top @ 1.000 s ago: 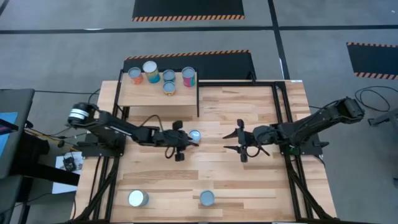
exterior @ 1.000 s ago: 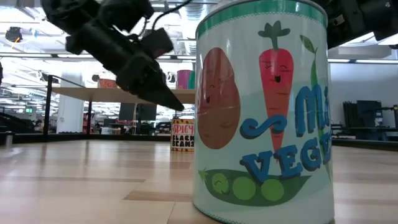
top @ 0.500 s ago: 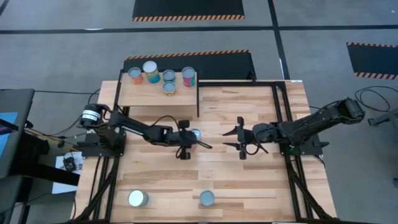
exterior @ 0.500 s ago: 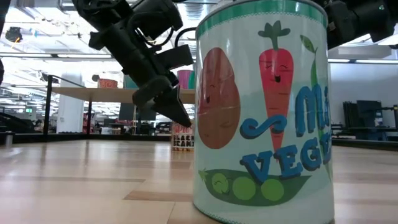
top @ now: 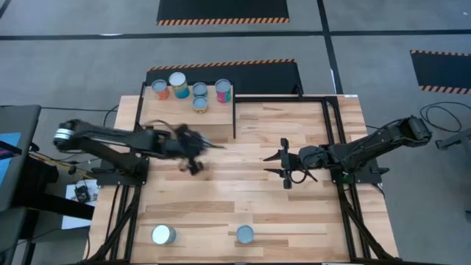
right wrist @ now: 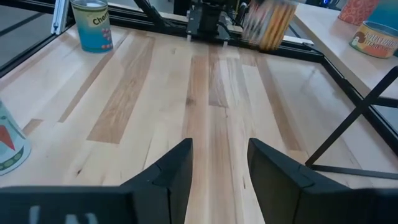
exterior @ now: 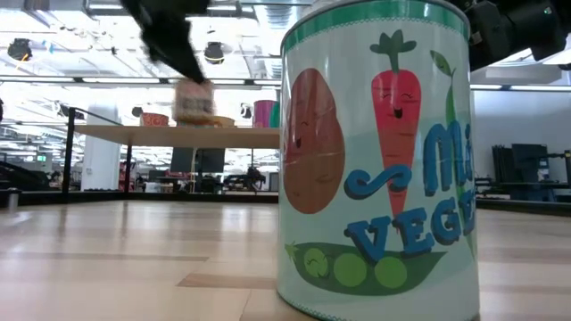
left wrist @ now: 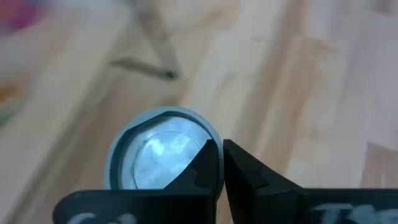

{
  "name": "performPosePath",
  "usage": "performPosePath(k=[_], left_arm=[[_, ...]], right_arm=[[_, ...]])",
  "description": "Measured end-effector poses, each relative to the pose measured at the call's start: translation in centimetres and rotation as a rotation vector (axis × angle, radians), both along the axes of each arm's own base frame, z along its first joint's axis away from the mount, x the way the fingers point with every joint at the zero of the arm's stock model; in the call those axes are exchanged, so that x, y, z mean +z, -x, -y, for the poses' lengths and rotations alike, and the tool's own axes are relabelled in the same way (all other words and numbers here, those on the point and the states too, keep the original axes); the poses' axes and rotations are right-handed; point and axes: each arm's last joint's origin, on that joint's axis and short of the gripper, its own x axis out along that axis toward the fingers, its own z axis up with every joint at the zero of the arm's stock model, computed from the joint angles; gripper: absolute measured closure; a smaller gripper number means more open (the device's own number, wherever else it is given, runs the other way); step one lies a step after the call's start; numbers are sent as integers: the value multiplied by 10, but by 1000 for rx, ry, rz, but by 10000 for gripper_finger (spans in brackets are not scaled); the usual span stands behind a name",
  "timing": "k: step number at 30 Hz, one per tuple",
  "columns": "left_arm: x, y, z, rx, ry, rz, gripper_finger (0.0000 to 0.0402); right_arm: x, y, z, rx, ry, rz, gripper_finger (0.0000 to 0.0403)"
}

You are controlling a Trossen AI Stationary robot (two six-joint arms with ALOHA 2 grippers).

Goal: Pick and place cans onto a shelf
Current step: Put the canned black beans on the shelf

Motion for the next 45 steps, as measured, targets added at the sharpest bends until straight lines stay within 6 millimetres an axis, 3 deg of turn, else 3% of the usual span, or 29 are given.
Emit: performPosePath(k=[6, 12, 17, 27, 37, 45], left_arm=[[40, 71, -19, 316, -60, 79, 401], [42, 101, -49, 510, -122, -21, 401], [41, 102, -79, 570, -172, -90, 401], [38, 117, -125, 661, -80, -119, 401], [29, 119, -152, 676, 12, -94, 401], [29, 116, -158, 668, 23, -58, 401]], right_arm=[[2, -1, 0, 7, 18, 19, 228], [5, -1, 0, 13, 28, 47, 228], [5, -2, 0, 17, 28, 57, 228], [5, -1, -1, 22, 29, 49, 228], [5, -1, -1, 21, 29, 48, 228], [5, -1, -1, 21, 30, 48, 228]])
